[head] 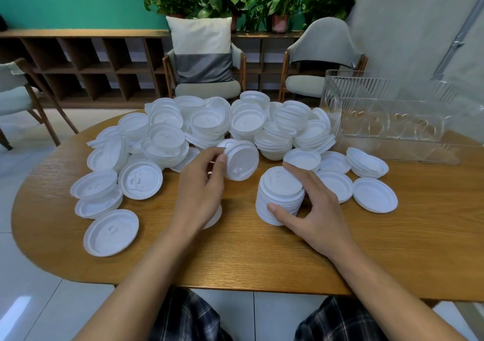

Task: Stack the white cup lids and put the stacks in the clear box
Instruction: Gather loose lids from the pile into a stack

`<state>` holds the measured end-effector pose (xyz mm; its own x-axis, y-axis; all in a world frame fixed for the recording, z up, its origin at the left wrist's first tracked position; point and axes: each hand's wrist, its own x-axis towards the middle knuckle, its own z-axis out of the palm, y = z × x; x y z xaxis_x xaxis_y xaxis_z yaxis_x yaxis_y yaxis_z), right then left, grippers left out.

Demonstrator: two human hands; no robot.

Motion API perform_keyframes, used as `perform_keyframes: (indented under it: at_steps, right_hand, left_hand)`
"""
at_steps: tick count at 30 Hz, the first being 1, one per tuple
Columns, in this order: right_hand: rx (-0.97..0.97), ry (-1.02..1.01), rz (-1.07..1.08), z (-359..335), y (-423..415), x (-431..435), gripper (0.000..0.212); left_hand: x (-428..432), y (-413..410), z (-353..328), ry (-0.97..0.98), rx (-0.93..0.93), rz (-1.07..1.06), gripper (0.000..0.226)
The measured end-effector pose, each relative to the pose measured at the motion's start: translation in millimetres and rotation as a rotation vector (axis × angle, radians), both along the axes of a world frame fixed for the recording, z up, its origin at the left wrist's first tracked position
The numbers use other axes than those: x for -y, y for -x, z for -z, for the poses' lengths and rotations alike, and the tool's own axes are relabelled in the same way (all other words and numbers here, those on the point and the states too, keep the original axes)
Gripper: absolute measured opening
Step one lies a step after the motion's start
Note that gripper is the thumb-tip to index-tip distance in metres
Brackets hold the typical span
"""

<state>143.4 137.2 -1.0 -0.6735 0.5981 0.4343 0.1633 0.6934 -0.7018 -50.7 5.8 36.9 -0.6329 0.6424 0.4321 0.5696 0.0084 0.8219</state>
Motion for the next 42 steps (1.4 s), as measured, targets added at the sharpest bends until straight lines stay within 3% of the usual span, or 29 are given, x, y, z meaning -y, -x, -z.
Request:
perform_keyframes:
  at_steps: [6,12,14,18,20,28,32,37,42]
  right_hand:
    - [-0.007,0.030,-0.009,-0.1,-0.1,0.0,0.089]
    - [0.007,0.037,0.000,-0.8,-1.2,-0.3,0.098]
    - [0.000,0.034,-0.007,-1.0,-1.4,0.5,0.099]
    - [-0.023,0.016,-0.031,-0.5,-1.3,0.6,0.094]
    - [-0.025,-0.009,-0.030,0.9,-0.5,0.1,0.088]
    - [-0.030,0.009,-0.029,1.3,-0.9,-0.6,0.089]
    - [-0.030,0.036,-0.037,0.5,-1.4,-0.7,0.093]
    - [-0.051,0.021,-0.034,-0.3,-0.8,0.7,0.087]
    - [-0.057,0.011,-0.030,0.5,0.1,1.0,0.082]
  left_hand:
    - [-8.8,-2.7,-16.4,-0.065,0.563,0.157,0.032]
    - [-38.1,-2.2,-15.1,-0.029,0.708,0.150,0.024]
    - [-48.5,-5.4,-12.3,0.038,0.653,0.131,0.024]
    - [-58.3,-16.4,-6.2,0.139,0.231,0.167,0.033]
    - [-57.7,-17.8,-7.5,0.141,0.131,0.161,0.034]
    - [-38.3,-31.3,-15.7,0.328,-0.029,0.186,0.045]
    - [-29.9,-24.0,-20.6,0.260,-0.016,0.233,0.046]
    - [-22.8,-19.7,-18.5,0.256,-0.006,0.434,0.072]
    - [-24.9,-24.5,-10.0,0.160,-0.031,0.387,0.077]
